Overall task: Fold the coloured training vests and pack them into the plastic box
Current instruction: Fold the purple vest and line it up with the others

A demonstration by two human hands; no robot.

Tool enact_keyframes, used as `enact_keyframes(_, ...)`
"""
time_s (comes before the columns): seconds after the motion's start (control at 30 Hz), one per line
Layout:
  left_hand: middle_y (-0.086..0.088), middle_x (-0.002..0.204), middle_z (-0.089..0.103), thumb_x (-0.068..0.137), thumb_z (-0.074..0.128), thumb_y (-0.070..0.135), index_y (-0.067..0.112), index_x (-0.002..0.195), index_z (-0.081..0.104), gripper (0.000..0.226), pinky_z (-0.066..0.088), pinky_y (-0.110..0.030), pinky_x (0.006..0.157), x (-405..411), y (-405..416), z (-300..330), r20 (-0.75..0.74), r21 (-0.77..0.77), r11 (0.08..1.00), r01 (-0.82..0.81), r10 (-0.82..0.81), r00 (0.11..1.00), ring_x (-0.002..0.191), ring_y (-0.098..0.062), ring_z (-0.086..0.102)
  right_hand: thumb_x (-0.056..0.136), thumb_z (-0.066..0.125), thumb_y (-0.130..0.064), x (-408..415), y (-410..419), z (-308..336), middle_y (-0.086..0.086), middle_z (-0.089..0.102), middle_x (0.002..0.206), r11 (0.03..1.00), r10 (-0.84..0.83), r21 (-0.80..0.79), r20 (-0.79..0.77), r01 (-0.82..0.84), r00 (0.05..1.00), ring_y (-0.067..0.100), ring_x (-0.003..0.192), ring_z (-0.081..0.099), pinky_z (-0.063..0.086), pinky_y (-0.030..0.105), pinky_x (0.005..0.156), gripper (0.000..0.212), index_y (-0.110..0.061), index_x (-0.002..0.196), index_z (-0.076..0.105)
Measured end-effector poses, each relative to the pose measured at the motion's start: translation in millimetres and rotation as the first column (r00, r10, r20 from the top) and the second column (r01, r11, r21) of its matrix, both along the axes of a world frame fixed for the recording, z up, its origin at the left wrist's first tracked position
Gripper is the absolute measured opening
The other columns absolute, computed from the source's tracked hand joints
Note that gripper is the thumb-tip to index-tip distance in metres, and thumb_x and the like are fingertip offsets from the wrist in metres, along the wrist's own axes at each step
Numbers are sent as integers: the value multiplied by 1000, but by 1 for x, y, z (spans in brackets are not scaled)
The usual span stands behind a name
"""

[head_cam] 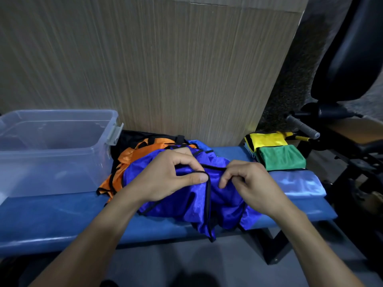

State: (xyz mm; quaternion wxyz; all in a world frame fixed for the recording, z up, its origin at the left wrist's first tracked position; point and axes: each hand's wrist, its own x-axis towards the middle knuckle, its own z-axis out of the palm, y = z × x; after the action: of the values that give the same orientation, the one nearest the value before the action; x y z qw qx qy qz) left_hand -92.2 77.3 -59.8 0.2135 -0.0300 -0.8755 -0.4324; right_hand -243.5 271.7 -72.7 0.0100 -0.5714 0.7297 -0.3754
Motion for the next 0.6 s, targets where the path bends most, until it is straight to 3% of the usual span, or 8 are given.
enact_keyframes(0.1,2,85,61,81,79,39,33,84,78,7,46,-26,81,-1,5,7,-5,-6,1000,3,-3,1000,84,-17,61,88,57,-5,12,2,11,-16,65,85,995,89,-49,181,-82,979,9,80,60,40,17,76,24,-20,92,76)
enact_keyframes(0.17,4,84,61,81,80,38,33,83,78,5,44,-21,80,-2,9,13,-34,18,1000,-6,7,999,83,-14,62,89,69,-26,22,-2,16,-14,63,81,993,98,-77,158,-86,983,10,77,58,42,24,75,8,-19,88,73)
enact_keyframes(0.23,6,82,62,83,81,35,32,80,78,5,44,-21,79,-4,11,22,-53,5,1000,-14,14,998,81,-11,62,88,73,-38,28,-7,19,-7,60,75,993,46,-111,49,-40,998,14,72,56,45,30,71,24,-17,78,67)
enact_keyframes(0.37,6,84,66,84,79,40,26,80,77,14,50,-34,81,1,4,47,-74,-141,988,-69,59,996,82,-15,67,87,68,-29,22,-9,49,-10,57,67,980,-56,-197,-95,37,994,11,66,57,43,27,65,21,-21,69,62)
enact_keyframes(0.47,8,83,66,85,79,38,28,77,75,13,50,-33,82,11,-4,66,-41,-274,957,-98,90,995,81,-10,66,87,65,-22,12,-2,87,-9,56,65,965,-99,-256,-160,56,982,4,63,54,38,22,63,20,-20,67,62)
enact_keyframes(0.53,8,84,69,87,76,32,27,81,75,7,49,-27,85,14,-7,74,-26,-391,915,-101,99,995,82,-8,66,88,63,-22,8,-1,112,-9,55,64,960,-108,-276,-198,51,974,0,62,52,37,21,63,20,-18,68,62)
enact_keyframes(0.6,11,89,74,89,73,26,26,88,76,4,40,-10,90,17,-13,82,-30,-516,850,-107,107,994,88,-7,65,89,62,-22,6,-1,136,-8,54,64,954,-91,-295,-154,42,984,-2,60,50,40,25,60,22,-11,71,64)
